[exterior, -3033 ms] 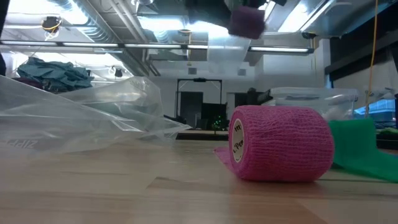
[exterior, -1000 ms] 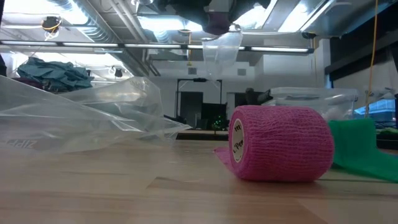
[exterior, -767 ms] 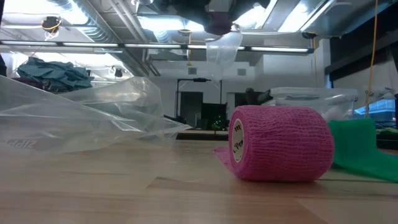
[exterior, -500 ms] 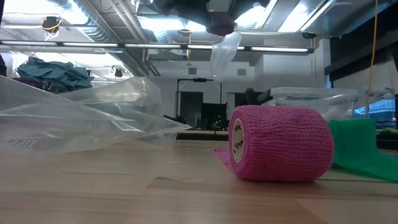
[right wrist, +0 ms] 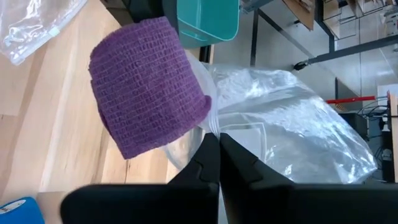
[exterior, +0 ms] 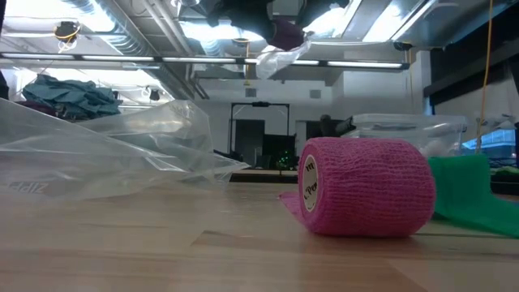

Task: Roll bandage
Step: Put the rolled purple bandage into the transparent zip bag

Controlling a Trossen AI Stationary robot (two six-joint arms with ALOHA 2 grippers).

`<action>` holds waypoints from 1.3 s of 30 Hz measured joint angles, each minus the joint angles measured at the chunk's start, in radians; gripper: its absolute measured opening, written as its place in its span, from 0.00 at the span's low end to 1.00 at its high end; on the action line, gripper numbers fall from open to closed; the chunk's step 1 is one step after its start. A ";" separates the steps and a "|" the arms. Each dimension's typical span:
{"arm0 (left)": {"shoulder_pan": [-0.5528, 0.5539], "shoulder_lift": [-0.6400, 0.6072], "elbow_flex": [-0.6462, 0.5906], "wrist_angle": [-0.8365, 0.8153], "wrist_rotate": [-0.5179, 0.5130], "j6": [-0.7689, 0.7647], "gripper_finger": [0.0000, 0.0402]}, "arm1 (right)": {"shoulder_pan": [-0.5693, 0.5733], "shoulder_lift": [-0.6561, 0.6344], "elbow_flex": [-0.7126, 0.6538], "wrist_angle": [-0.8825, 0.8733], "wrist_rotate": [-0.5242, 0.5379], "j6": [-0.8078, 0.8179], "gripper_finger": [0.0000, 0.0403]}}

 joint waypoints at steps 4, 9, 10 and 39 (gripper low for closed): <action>0.000 0.000 0.000 0.011 -0.001 0.057 0.00 | 0.000 0.000 0.000 0.001 -0.015 -0.015 0.00; -0.001 0.000 0.000 0.058 -0.001 0.180 0.00 | 0.000 0.000 0.016 0.006 -0.039 -0.091 0.00; -0.001 -0.003 0.000 0.061 0.000 0.194 0.00 | 0.000 0.000 0.024 0.006 -0.053 -0.110 0.00; -0.020 -0.100 0.000 0.073 -0.255 0.212 0.00 | 0.002 -0.001 0.116 -0.027 -0.239 -0.083 0.00</action>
